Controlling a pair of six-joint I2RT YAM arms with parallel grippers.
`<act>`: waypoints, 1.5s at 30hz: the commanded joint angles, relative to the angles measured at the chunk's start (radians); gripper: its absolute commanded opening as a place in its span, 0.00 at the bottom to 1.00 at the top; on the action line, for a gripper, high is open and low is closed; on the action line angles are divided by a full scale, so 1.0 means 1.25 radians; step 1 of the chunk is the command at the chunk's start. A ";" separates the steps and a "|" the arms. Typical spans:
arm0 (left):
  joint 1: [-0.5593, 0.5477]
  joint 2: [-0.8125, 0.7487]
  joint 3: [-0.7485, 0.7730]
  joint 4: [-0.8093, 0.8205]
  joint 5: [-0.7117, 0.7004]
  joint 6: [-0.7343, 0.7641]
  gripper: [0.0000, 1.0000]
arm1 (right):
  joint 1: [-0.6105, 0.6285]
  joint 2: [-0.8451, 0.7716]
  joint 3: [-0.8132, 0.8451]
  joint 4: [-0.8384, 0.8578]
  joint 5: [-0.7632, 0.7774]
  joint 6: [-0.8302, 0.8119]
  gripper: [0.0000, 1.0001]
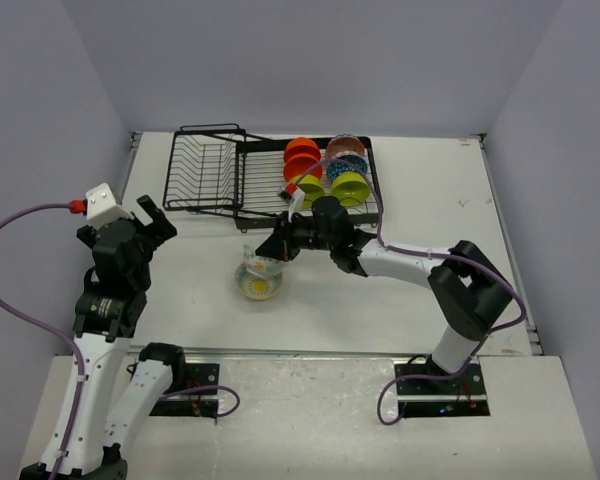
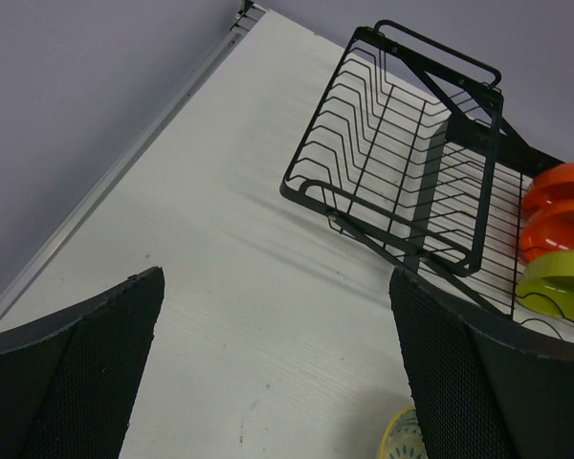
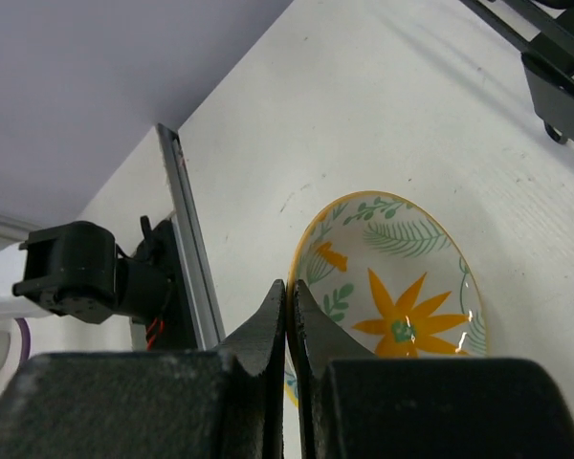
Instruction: Unload the bowls from the dish rack
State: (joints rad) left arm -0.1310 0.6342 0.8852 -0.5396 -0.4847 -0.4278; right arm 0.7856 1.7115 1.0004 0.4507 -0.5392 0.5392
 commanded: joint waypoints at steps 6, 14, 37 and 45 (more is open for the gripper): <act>0.009 -0.007 -0.007 0.030 0.005 -0.003 1.00 | 0.091 -0.050 0.055 -0.086 0.137 -0.134 0.00; 0.009 -0.009 -0.009 0.030 0.009 -0.003 1.00 | 0.168 -0.048 0.070 -0.167 0.256 -0.208 0.00; 0.009 -0.007 -0.011 0.033 0.018 0.001 1.00 | 0.308 0.015 0.124 -0.304 0.550 -0.343 0.22; 0.009 -0.005 -0.011 0.033 0.021 0.004 1.00 | 0.321 0.048 0.136 -0.332 0.570 -0.349 0.15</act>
State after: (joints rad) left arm -0.1310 0.6281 0.8768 -0.5392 -0.4667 -0.4271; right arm 1.1805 1.7466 1.1328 0.0628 0.1177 0.1287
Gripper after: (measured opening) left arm 0.997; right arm 0.160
